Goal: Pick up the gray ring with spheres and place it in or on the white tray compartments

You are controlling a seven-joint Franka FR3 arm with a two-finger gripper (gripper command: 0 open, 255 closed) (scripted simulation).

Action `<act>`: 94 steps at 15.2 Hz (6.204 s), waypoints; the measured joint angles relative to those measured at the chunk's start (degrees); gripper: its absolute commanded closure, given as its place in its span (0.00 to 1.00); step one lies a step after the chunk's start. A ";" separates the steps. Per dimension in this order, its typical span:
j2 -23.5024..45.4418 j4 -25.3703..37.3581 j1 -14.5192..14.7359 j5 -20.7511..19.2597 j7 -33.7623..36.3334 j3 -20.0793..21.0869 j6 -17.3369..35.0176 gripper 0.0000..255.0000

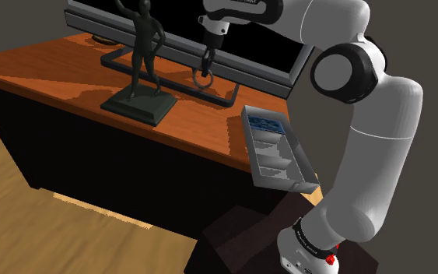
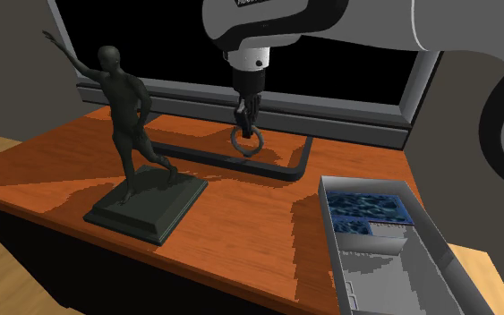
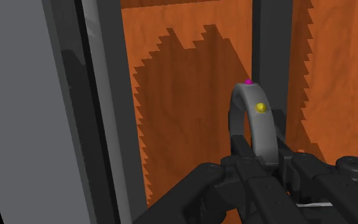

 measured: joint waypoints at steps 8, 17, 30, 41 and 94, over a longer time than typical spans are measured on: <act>1.41 8.59 -0.26 0.07 0.16 -0.01 -7.17 1.00; 5.56 22.12 -0.88 0.38 0.31 0.02 -16.54 1.00; -24.68 -17.01 0.55 -1.97 0.20 -0.38 -7.62 1.00; -49.79 -41.03 -0.39 -4.11 -0.43 -0.56 -8.62 1.00; -73.75 -63.59 -2.17 -6.14 -1.32 -1.03 -10.00 0.00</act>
